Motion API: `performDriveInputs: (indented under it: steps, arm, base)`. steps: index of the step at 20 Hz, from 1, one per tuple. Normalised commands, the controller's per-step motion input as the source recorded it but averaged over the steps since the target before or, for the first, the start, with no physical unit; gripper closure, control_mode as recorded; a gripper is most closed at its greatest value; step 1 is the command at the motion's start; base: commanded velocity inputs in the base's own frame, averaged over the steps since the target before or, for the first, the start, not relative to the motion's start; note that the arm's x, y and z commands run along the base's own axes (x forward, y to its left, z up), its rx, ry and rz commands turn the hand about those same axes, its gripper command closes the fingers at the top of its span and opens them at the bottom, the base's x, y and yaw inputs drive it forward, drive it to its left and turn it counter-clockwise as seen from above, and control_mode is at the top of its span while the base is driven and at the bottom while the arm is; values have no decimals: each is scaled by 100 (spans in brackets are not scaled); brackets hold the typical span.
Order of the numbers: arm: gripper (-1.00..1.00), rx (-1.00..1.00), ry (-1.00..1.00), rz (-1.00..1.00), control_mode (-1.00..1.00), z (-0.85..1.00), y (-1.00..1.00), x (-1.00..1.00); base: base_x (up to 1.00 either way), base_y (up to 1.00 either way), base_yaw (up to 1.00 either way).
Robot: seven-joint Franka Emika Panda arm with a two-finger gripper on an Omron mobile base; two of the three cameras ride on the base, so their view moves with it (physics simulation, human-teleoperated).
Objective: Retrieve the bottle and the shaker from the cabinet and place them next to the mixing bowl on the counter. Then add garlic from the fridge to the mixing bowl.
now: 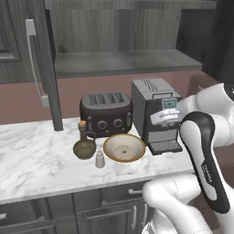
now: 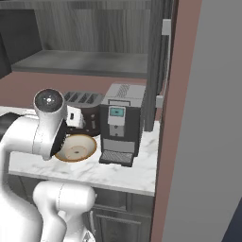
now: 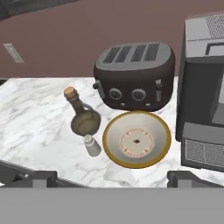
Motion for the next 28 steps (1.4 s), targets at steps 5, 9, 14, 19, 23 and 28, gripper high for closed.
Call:
performDriveInputs:
  steps: [5, 9, 14, 19, 23, 28]
  arm:
    - [-100, -7, 0, 6, -100, 43, -22, -1]
    - [-100, -2, 0, 1, -100, 31, 4, -26]
    - [-100, -4, 0, 0, -100, 18, 13, -22]
    - [-100, -1, 0, -3, -100, 2, 0, -30]
    - [-100, -3, 0, -9, -100, 3, 0, -29]
    - [-100, -7, -4, -9, -100, 12, 6, -26]
  base:
    - [0, 0, 0]
    - [0, 0, 0]
    - [0, 0, 0]
    - [0, 0, 0]
    - [0, 0, 0]
    - [0, 0, 0]
